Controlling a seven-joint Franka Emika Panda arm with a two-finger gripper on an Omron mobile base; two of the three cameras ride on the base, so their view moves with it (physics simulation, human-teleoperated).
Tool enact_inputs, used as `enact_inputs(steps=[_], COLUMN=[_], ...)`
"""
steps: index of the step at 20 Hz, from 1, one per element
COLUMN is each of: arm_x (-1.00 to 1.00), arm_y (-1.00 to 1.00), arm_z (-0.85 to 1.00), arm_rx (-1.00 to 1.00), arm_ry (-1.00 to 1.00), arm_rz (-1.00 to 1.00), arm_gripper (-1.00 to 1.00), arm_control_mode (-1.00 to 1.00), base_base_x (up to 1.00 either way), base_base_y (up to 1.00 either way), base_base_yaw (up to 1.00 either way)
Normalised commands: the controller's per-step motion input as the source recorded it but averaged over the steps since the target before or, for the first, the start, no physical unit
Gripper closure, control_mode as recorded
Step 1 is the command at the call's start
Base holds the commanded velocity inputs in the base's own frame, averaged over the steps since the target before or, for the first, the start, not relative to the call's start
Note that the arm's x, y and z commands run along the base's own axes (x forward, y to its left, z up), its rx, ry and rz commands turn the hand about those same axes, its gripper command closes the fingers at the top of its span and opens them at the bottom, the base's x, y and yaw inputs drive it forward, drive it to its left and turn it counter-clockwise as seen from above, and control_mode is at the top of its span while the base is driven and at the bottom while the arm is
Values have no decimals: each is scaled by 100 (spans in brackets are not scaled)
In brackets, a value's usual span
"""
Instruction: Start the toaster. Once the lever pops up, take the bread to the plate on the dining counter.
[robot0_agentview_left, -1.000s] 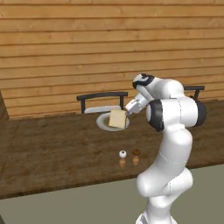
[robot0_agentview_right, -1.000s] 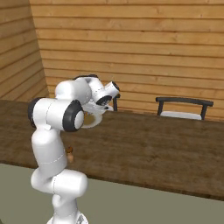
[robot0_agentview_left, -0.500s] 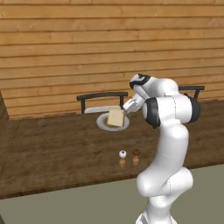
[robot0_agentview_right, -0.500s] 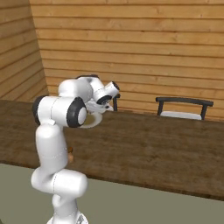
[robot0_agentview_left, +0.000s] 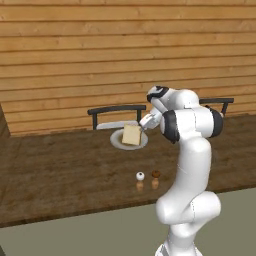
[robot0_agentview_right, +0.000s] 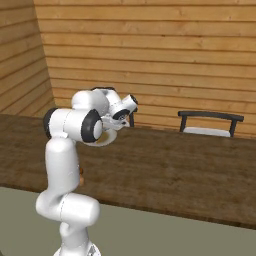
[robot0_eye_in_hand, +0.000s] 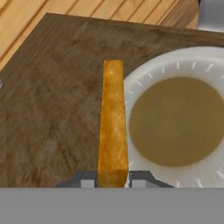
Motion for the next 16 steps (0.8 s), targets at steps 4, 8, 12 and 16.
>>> enact_inputs(steps=[4, 8, 12, 16], arm_x=[2, 4, 11, 16], arm_y=[4, 3, 8, 11], arm_z=[-17, -6, -10, -7], arm_rx=[0, 0, 0, 0], arm_ry=[0, 0, 0, 0], arm_rz=[0, 0, 0, 0], arm_gripper=[100, 100, 100, 100], arm_control_mode=[-100, -100, -100, -100], base_base_x=[0, 0, 0, 0], base_base_y=[0, 0, 0, 0], base_base_yaw=[0, 0, 0, 0])
